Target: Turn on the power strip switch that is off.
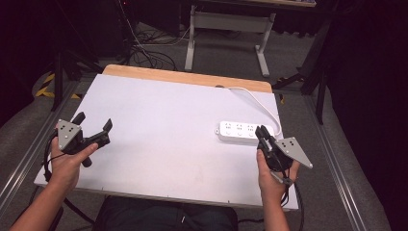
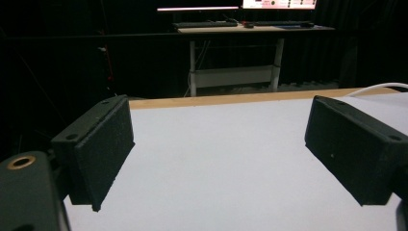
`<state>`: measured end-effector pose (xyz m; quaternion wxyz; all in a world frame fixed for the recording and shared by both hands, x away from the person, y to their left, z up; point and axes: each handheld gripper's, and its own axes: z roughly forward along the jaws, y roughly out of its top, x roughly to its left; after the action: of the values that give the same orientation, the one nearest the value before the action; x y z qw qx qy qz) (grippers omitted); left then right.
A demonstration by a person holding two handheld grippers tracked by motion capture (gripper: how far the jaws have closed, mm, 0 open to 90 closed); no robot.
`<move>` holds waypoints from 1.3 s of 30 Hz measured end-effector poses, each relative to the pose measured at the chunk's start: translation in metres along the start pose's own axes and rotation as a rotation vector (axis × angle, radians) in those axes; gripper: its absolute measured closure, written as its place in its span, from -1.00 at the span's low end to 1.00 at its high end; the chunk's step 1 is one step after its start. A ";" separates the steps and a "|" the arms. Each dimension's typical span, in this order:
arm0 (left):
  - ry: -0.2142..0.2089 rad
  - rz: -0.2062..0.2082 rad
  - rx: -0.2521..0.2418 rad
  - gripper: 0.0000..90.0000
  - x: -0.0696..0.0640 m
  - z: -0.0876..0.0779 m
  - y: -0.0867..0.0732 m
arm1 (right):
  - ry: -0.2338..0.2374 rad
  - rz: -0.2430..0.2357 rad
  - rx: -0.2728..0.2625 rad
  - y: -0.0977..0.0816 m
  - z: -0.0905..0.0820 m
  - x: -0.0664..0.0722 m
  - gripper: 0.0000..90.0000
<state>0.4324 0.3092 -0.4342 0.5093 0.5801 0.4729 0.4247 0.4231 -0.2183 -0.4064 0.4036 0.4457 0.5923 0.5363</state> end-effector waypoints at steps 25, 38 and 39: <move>-0.003 -0.002 -0.006 -0.76 -0.001 0.000 0.001 | -0.001 0.007 -0.004 -0.005 -0.016 -0.003 0.35; -0.002 -0.002 -0.006 -0.76 0.000 -0.001 0.001 | -0.005 0.022 -0.065 -0.007 -0.013 -0.003 -0.14; -0.002 -0.001 -0.006 -0.76 0.000 -0.001 0.001 | -0.004 0.025 -0.073 -0.007 -0.013 -0.004 -0.17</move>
<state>0.4318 0.3090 -0.4336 0.5116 0.5787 0.4716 0.4253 0.4111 -0.2256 -0.4120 0.4142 0.4388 0.5660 0.5618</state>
